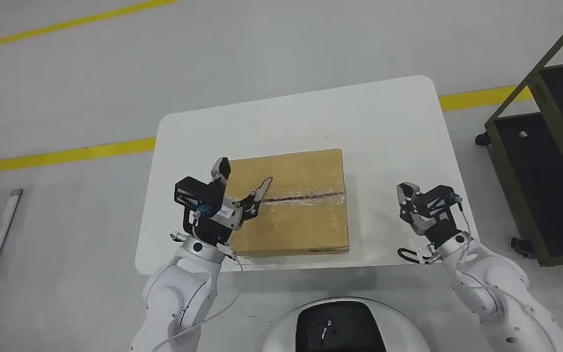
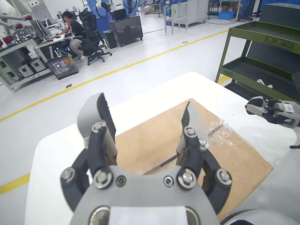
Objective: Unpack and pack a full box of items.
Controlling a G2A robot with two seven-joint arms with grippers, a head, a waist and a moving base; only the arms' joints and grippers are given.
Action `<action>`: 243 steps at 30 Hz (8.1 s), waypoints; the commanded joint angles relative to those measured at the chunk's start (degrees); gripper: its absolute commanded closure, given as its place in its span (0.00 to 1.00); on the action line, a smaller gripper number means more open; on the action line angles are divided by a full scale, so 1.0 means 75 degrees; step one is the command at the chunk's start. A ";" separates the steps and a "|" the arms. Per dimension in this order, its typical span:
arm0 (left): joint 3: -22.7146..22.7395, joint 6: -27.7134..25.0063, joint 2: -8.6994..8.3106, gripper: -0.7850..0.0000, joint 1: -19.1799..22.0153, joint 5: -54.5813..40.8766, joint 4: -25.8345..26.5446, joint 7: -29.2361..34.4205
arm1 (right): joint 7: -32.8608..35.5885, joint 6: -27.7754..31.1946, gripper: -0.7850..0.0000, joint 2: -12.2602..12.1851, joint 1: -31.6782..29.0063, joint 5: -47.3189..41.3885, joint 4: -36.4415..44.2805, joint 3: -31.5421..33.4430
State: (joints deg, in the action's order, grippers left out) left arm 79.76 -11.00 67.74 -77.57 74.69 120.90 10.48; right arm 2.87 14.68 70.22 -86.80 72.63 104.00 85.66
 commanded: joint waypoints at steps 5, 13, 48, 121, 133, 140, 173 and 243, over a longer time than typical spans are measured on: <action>-0.0001 0.0000 0.0000 0.00 0.0000 0.0000 0.0000 0.0000 | -0.0079 0.0061 1.00 -0.0008 -0.0070 -0.0091 -0.0016 0.0031; -0.0778 -0.0461 0.0059 0.00 0.0328 -0.0286 0.0042 0.0489 | -0.0090 0.0072 1.00 -0.0026 -0.0088 -0.0015 -0.0007 0.0086; -0.3097 -0.2157 0.0288 0.00 0.2390 0.1209 -0.1162 0.2728 | -0.0124 0.0110 1.00 -0.0058 -0.0301 0.0087 0.0308 -0.0019; -0.1049 -0.1442 0.0322 1.00 0.1934 0.2608 -0.0094 0.4261 | -0.0231 0.1656 1.00 -0.0053 0.0756 -0.2227 0.0461 -0.0410; 0.1038 -0.1823 0.0097 1.00 0.1187 0.2949 0.0406 0.4374 | 0.0216 0.1607 1.00 0.0057 0.1845 -0.1458 -0.0254 -0.1647; 0.1892 -0.2062 0.0006 1.00 0.0879 0.3053 0.0498 0.4319 | 0.0373 0.1661 1.00 0.0106 0.2302 -0.1325 -0.0859 -0.2029; 0.3519 -0.1333 -0.0179 0.43 0.0473 0.3402 -0.0690 0.3742 | 0.0584 0.1637 1.00 0.0114 0.2602 -0.1092 -0.1256 -0.2284; -0.2912 -0.4024 0.0058 0.00 0.3448 0.4103 -0.1617 0.4169 | 0.0003 0.0799 0.90 -0.0266 0.0381 -0.0702 0.0382 0.0300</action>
State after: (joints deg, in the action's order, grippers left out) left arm 58.07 -40.58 68.20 -51.94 104.62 108.94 41.62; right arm 2.87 20.71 68.23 -83.87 67.39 106.82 87.86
